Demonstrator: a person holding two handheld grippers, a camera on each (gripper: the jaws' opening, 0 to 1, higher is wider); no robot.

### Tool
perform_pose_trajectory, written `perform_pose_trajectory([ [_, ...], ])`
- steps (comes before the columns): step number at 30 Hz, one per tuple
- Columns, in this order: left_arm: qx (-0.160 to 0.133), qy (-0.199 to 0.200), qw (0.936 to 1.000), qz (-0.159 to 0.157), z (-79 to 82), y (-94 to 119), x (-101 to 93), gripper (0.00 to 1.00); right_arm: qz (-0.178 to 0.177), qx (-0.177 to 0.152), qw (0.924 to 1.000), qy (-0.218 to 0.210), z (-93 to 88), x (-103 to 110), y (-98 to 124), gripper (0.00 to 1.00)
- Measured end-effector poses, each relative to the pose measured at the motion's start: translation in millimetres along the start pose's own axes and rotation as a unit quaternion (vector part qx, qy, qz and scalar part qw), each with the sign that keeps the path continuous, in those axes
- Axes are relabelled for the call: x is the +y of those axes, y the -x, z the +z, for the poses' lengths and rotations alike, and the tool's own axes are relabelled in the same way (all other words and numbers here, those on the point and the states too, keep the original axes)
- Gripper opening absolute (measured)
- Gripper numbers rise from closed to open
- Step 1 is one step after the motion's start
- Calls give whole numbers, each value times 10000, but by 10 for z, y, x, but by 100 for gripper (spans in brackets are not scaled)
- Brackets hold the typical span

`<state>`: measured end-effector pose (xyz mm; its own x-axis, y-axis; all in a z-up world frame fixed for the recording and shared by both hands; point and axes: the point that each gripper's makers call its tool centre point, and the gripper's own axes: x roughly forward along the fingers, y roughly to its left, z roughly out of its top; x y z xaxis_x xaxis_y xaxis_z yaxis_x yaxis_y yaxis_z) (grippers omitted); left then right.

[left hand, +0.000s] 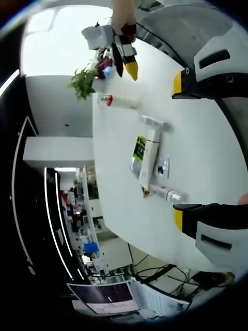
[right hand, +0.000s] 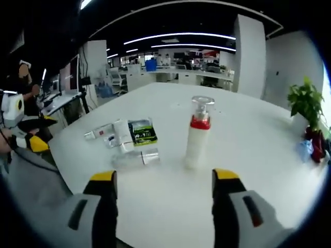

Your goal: Arrange the skincare products in the storage area until every visible bottle or jar stands upright without overlapping.

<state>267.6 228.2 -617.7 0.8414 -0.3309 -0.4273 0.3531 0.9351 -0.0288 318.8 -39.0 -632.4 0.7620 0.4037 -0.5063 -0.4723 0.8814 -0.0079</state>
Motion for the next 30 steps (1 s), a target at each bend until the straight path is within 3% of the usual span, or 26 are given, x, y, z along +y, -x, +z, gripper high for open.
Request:
perform_pose_trajectory([
  [6, 0, 56, 10000, 59, 1, 5, 30, 82, 190, -4, 9998, -29, -54, 156, 181, 85],
  [8, 24, 86, 10000, 33, -9, 4, 28, 82, 171, -29, 9998, -103, -73, 168, 203, 98],
  [9, 40, 84, 10000, 23, -13, -5, 26, 83, 136, -16, 9998, -108, -83, 167, 223, 100],
  [14, 141, -92, 9998, -58, -50, -29, -26, 85, 294, -110, 9992, -239, -82, 237, 298, 100],
  [30, 215, -157, 9996, -25, -88, -33, -31, 84, 166, -223, 9993, -248, -181, 198, 341, 98],
])
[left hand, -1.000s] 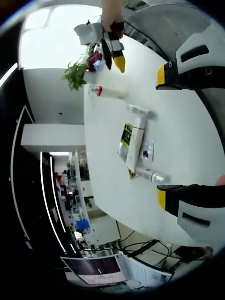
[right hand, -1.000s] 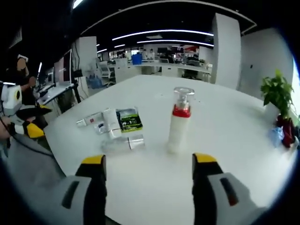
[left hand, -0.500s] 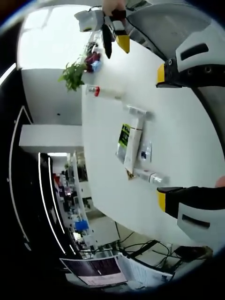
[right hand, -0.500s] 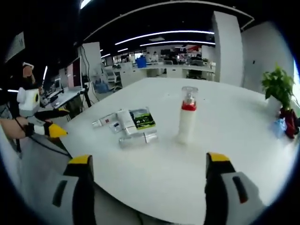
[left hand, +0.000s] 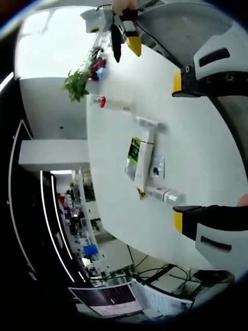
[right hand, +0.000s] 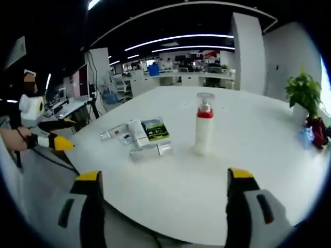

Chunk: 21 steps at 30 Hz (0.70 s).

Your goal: Arrange the skincare products in the storage area until every visible bottle or jar stands upright without overlapping.

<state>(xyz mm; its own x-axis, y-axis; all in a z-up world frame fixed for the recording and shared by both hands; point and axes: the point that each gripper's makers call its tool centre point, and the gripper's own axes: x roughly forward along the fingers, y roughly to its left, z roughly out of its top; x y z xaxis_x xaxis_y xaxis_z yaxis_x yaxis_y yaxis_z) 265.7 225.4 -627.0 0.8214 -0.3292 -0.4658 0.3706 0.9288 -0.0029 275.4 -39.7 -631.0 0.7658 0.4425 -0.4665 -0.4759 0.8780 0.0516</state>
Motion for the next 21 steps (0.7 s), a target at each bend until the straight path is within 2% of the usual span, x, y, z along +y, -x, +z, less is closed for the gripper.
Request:
perform_pose_trajectory([
  [5, 25, -28, 10000, 32, -14, 1, 4, 84, 0, 99, 9999, 104, -41, 17, -16, 89],
  [7, 37, -43, 10000, 57, -18, 2, 10, 83, -96, 170, 9998, -51, -74, -13, -7, 86],
  [9, 47, -27, 10000, 75, -25, 5, 16, 83, -175, 76, 9997, -182, -48, -67, 0, 85],
  [14, 59, -42, 10000, 49, -29, 2, 11, 83, -234, 98, 9988, -410, -68, -101, -1, 85],
  [21, 53, 5, 9999, 90, -40, 17, 41, 82, -199, 219, 9992, -255, -108, -43, 5, 84],
])
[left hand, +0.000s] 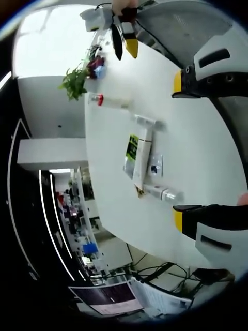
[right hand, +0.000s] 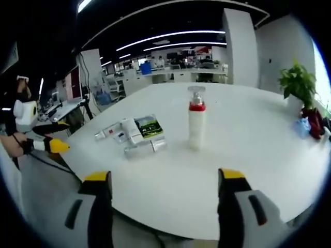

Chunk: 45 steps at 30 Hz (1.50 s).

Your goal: Arrange the skincare products in the storage area until every visible bottle or jar stands upright without overlapping.

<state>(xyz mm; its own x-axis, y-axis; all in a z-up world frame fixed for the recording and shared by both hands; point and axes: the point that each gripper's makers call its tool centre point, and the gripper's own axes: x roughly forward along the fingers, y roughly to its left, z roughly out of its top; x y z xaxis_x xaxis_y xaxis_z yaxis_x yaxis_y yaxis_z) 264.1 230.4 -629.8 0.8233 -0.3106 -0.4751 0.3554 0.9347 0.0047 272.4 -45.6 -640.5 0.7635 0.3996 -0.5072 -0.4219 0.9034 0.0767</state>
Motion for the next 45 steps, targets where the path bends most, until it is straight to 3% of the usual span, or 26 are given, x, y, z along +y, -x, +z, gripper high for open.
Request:
perform_pose_trajectory([
  [8, -54, -23, 10000, 60, 26, 1, 14, 82, 102, -1, 9994, -316, 28, -10, -1, 84],
  [28, -118, -122, 9998, 119, 50, 13, 19, 81, 368, 220, 9989, -204, 17, 46, -42, 83],
  [45, -157, -158, 9996, 186, 71, 13, 43, 81, 684, 259, 9973, 63, 214, 151, -347, 80],
])
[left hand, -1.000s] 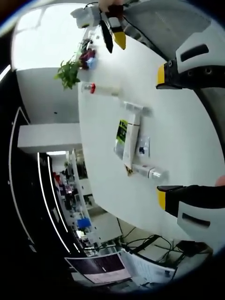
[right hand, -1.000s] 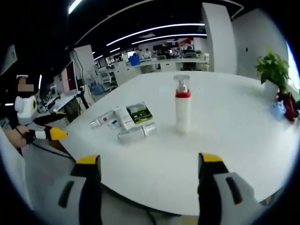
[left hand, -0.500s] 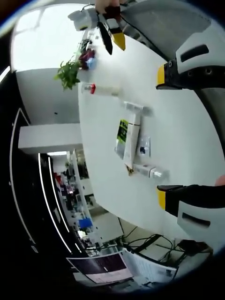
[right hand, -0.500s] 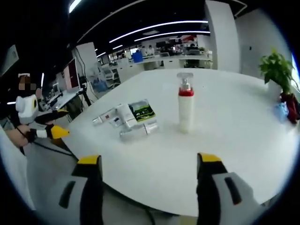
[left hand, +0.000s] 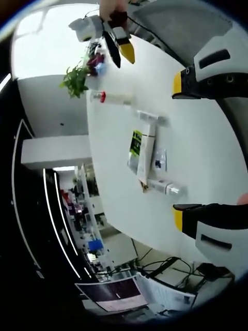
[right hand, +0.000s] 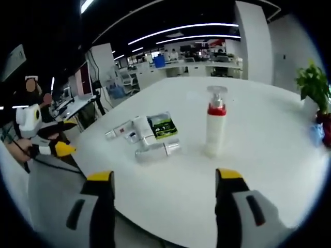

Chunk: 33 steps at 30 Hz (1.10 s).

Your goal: Arrange the skincare products in the storage area until every visible bottle or jar stands upright without overlapping.

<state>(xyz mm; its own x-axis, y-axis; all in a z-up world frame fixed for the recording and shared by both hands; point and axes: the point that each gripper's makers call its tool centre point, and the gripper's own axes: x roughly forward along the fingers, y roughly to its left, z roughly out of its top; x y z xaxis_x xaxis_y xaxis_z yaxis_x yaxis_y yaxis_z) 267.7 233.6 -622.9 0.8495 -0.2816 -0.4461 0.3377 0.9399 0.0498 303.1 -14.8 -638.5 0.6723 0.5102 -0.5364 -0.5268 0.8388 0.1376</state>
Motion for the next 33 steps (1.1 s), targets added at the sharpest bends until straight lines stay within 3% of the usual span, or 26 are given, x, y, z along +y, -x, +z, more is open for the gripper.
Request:
perform_pose_trajectory([
  [26, 7, 33, 10000, 68, 12, -4, 34, 80, 534, 336, 9958, 669, 237, 161, -532, 77],
  [33, -9, 20, 10000, 48, 17, -6, 20, 80, 728, 361, 9929, 874, 349, 303, -720, 76],
])
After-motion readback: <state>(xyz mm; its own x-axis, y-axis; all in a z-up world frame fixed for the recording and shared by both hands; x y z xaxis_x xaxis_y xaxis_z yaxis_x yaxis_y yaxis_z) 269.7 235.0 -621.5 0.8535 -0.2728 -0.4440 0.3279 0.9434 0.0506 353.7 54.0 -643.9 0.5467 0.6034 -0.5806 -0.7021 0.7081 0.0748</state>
